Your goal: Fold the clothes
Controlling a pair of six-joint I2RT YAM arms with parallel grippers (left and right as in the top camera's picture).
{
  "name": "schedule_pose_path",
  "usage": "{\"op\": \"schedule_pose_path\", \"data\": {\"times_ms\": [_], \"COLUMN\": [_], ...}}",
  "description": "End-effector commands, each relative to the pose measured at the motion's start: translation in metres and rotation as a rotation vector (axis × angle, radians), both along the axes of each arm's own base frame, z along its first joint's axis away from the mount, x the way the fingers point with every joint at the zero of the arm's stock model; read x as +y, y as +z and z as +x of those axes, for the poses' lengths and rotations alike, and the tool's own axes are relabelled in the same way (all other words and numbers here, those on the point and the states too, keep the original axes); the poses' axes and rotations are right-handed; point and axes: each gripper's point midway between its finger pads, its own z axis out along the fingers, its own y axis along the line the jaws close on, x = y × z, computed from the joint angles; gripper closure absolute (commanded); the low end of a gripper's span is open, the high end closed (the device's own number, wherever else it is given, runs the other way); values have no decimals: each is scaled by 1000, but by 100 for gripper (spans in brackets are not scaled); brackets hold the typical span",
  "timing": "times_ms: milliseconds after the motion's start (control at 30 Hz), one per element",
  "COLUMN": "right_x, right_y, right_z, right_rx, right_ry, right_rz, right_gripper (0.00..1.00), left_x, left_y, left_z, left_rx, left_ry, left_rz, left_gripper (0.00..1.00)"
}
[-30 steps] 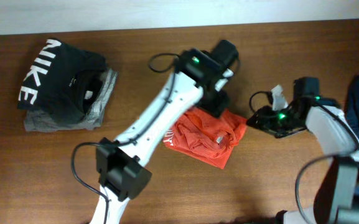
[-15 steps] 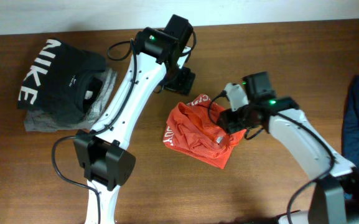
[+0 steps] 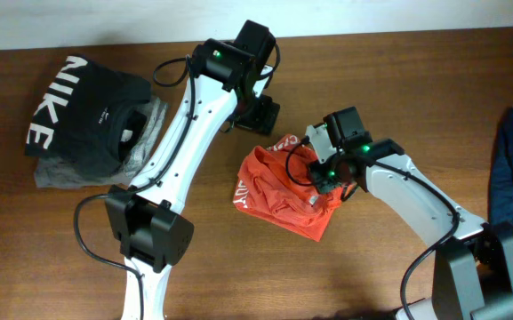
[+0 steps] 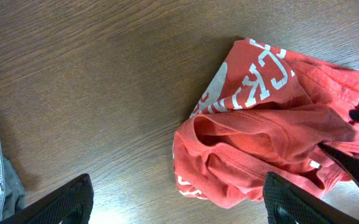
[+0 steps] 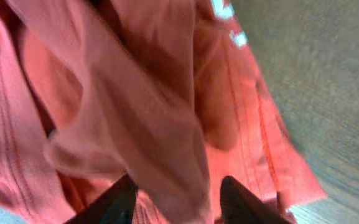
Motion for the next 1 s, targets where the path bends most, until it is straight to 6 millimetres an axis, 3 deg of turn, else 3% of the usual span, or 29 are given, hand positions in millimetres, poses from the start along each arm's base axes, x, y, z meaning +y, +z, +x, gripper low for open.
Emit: {"op": "schedule_pose_path", "data": {"times_ms": [0,67,133,267,433,533,633,733,867,967], "right_x": [-3,2,10,16,8,7,6,-11,-52,-63], "right_y": [-2,2,6,6,9,12,13,14,21,23], "right_z": [-10,-16,-23,-21,-3,4,8,14,26,31], "right_rx": [37,49,47,19,-57,-91,-106,-136,-191,-198], "right_ry": [8,46,83,106,30,21,15,-38,-243,-318], "right_rz": [-26,-7,-1,-43,-98,-106,-114,-199,-332,-314], "right_gripper": [50,45,41,43,60,62,78,84,86,85], "left_x": [0,0,-1,-2,-1,0,0,1,0,0], "left_y": [2,2,2,3,3,2,2,2,2,2], "left_z": [2,3,4,6,5,3,2,1,2,2], "left_rx": [-7,-8,-13,-20,-17,-9,-4,-2,-3,-3], "left_ry": [1,1,1,1,1,1,1,1,1,1], "left_rz": [-3,-4,-6,-10,-9,-5,-2,-1,-1,-2], "left_gripper": [13,13,6,5,5,5,5,5,5,5]}}
